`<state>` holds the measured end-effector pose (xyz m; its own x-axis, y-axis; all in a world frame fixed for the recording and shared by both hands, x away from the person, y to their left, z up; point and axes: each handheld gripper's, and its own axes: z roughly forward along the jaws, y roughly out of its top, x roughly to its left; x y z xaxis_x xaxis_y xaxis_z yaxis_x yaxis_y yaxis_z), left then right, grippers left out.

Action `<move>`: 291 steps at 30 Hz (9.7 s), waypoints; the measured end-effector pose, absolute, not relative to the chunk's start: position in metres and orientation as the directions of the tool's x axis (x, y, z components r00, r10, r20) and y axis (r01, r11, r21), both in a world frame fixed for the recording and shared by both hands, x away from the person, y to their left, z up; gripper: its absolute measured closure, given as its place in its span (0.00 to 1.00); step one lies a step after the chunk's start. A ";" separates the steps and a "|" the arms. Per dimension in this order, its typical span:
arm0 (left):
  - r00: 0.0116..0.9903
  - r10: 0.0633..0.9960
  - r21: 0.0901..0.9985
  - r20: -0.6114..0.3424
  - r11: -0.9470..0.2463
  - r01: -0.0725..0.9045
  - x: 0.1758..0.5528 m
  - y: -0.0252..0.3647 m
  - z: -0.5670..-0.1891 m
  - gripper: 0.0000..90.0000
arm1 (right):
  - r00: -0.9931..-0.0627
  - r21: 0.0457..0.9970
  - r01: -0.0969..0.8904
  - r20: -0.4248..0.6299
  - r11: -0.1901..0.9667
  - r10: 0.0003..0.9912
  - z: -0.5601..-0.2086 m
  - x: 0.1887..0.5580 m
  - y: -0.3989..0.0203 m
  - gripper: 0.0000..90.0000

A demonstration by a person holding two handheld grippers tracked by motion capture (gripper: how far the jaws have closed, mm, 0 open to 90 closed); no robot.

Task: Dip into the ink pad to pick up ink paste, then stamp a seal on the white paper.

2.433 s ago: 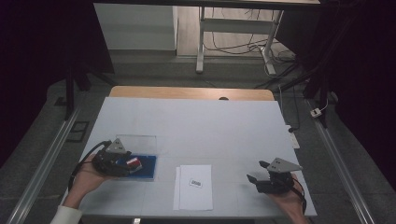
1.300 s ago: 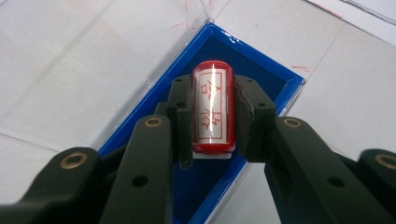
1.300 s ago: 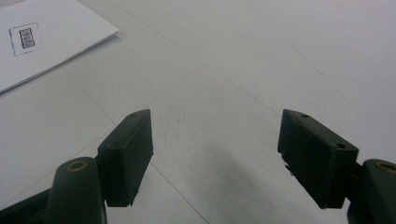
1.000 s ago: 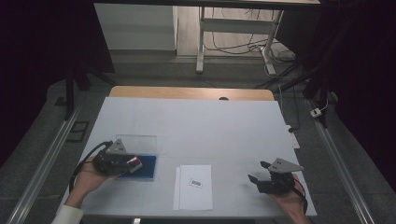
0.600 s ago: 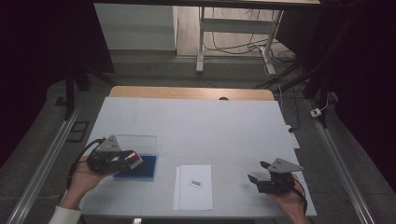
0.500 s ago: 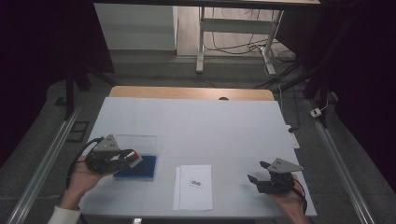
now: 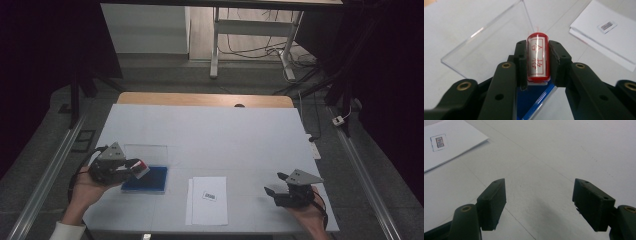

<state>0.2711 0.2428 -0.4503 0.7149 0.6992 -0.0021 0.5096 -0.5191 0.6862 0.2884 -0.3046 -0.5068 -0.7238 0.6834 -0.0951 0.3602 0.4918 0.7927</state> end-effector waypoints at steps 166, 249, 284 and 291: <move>0.678 0.735 0.496 -0.003 -0.587 0.639 0.298 0.224 -0.482 0.78 | -0.730 0.774 0.366 -0.106 0.517 0.675 -0.510 0.290 -0.304 0.29; 0.671 0.737 0.648 -0.075 -0.476 0.595 0.283 0.242 -0.452 0.78 | -0.733 0.775 0.360 -0.110 0.520 0.672 -0.510 0.288 -0.303 0.30; 0.743 0.667 0.724 -0.066 -0.481 0.496 0.272 0.213 -0.438 0.78 | -0.736 0.776 0.354 -0.113 0.521 0.668 -0.511 0.290 -0.302 0.30; 0.764 0.643 0.721 -0.062 -0.500 0.479 0.272 0.203 -0.439 0.78 | -0.736 0.779 0.351 -0.113 0.519 0.668 -0.510 0.289 -0.301 0.30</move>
<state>0.2723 0.2027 -0.4391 0.7636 0.6427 -0.0616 0.4791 -0.5002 0.7213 0.2891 -0.3013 -0.5101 -0.7357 0.6679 -0.1127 0.3515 0.5187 0.7794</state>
